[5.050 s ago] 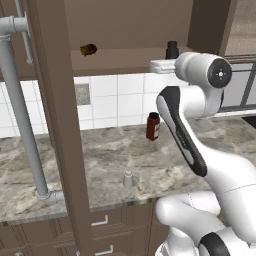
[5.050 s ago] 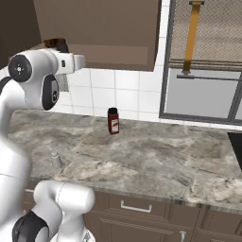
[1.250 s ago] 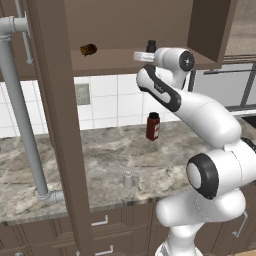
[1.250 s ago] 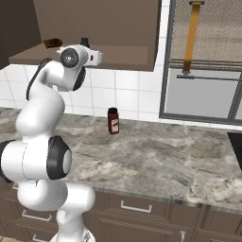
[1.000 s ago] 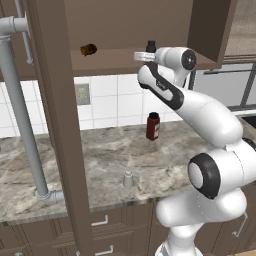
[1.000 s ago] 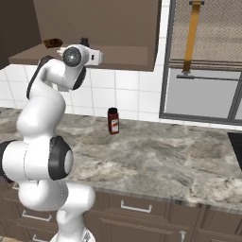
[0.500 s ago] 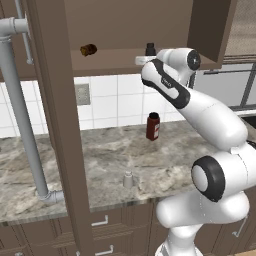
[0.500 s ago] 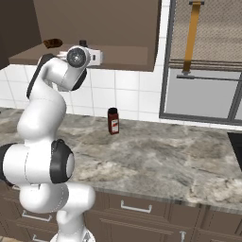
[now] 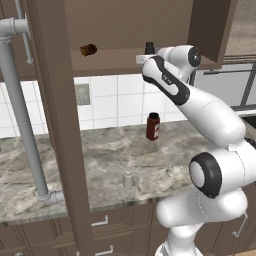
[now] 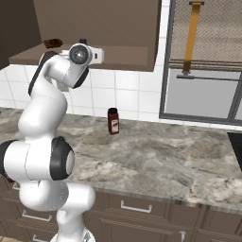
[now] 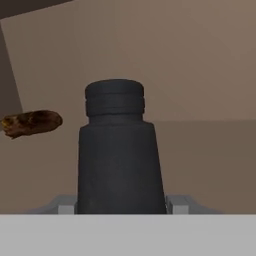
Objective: Pick the shaker and shaker from the counter and place them in the cabinet.
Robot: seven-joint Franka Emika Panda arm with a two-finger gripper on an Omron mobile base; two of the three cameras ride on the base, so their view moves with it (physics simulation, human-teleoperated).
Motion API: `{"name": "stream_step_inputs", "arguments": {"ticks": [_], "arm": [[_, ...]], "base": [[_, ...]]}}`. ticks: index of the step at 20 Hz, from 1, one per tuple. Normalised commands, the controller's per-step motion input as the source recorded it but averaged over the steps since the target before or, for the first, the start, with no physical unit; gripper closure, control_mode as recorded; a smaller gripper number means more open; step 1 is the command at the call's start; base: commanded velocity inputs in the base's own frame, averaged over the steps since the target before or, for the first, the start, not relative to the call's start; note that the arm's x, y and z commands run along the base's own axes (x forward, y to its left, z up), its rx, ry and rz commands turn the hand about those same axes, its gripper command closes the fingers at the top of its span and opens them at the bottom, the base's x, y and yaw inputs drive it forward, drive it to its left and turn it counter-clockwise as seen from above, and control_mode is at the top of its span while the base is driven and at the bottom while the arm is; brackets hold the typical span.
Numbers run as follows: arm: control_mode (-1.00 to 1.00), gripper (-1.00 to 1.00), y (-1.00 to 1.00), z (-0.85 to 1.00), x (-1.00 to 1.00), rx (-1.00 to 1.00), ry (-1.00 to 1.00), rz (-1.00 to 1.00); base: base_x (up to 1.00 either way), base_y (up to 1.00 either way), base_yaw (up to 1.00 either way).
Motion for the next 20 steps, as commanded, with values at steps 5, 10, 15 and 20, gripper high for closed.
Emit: {"name": "stream_step_inputs", "arguments": {"ticks": [5,10,15,20], "arm": [[-1.00,-1.00,0.00,-0.58,0.18,0.00,0.00,0.00],[-1.00,-1.00,0.00,-0.52,0.02,0.00,0.00,0.00],[-1.00,-1.00,0.00,-0.26,-0.22,0.00,-0.04,0.00],[-1.00,-1.00,0.00,0.05,-0.84,0.00,-0.15,0.00]], "base": [[0.00,0.00,0.00],[0.00,0.00,0.00],[0.00,0.00,0.00],[0.00,0.00,0.00]]}}
